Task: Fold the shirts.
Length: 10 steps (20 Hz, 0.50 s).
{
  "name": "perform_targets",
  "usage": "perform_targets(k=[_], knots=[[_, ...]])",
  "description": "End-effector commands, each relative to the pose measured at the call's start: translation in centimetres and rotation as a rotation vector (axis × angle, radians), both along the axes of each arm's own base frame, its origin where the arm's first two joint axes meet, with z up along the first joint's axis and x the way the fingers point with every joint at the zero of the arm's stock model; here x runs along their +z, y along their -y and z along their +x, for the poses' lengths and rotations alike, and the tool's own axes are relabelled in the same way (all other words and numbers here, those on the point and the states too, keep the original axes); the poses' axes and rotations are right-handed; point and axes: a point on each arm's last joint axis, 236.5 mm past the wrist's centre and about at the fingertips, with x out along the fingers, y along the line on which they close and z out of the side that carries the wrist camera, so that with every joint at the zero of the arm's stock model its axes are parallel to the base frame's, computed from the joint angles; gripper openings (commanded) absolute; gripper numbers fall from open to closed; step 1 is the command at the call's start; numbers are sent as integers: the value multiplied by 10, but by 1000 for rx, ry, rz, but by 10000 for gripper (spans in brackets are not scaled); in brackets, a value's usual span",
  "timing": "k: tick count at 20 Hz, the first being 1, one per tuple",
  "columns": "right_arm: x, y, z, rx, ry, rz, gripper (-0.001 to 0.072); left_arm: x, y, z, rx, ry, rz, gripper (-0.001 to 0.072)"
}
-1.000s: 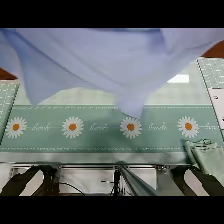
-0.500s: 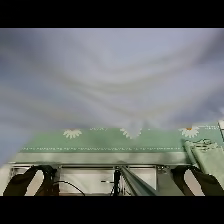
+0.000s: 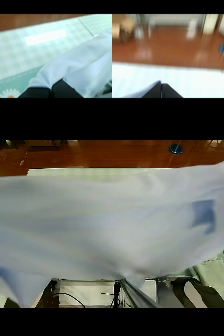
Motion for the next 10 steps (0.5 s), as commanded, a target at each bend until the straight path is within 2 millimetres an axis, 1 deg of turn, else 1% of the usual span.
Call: perform_targets(k=[1,3,4,6,8,9,10], knots=[[-92,18,55,45,-362,70,23,-67,-8,29,-44,-248,-23,30],[-153,25,99,62,-546,113,23,-123,-16,65,-44,-407,-83,30],[-181,22,119,74,-617,99,23,-148,-19,85,-34,-456,-121,30],[-232,3,167,111,-700,27,23,-202,-29,126,-4,-537,-182,31],[-271,-17,215,122,-696,-28,23,-254,-39,160,21,-613,-215,31],[-290,-25,238,123,-682,-51,23,-277,-44,176,28,-639,-218,31],[-304,-31,257,120,-661,-64,24,-296,-49,191,28,-661,-216,31]])
